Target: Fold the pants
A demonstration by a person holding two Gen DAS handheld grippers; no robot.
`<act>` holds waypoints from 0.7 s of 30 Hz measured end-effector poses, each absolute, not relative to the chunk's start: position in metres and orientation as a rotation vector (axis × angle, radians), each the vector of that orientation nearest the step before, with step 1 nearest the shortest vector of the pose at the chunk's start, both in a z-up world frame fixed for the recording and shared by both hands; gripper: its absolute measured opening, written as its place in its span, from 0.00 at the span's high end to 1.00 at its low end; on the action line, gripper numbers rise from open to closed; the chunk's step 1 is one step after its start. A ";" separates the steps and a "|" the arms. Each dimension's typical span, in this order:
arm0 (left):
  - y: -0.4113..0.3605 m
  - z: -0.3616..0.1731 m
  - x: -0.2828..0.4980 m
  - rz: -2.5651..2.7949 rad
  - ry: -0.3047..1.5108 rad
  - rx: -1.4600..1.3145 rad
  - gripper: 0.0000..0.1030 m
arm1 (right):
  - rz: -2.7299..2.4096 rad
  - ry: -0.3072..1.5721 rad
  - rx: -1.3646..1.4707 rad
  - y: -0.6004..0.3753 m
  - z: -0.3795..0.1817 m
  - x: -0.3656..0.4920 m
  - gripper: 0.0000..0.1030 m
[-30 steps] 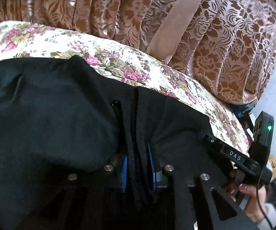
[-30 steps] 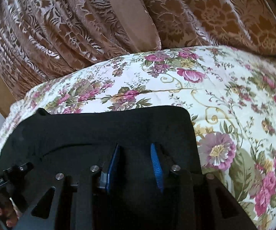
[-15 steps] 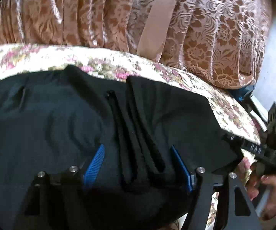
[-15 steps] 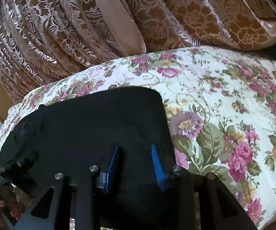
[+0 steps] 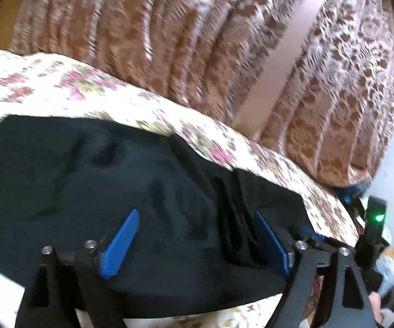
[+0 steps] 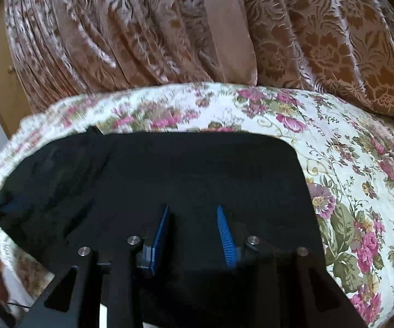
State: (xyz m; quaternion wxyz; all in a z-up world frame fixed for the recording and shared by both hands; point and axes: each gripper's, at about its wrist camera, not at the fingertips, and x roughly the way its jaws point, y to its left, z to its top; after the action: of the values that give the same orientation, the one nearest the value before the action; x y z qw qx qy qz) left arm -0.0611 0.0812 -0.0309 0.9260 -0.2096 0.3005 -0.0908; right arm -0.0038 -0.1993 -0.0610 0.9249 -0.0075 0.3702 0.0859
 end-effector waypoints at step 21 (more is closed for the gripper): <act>0.202 -0.050 -0.148 0.354 0.531 -0.624 0.02 | 0.110 0.719 -0.051 -0.187 -0.071 -0.006 0.64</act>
State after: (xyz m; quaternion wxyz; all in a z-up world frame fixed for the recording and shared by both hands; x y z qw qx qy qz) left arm -0.1484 0.2020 -0.0500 0.9021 -0.3017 0.2568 0.1711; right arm -0.0055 -0.1871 -0.0715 0.9343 -0.0249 0.3514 0.0538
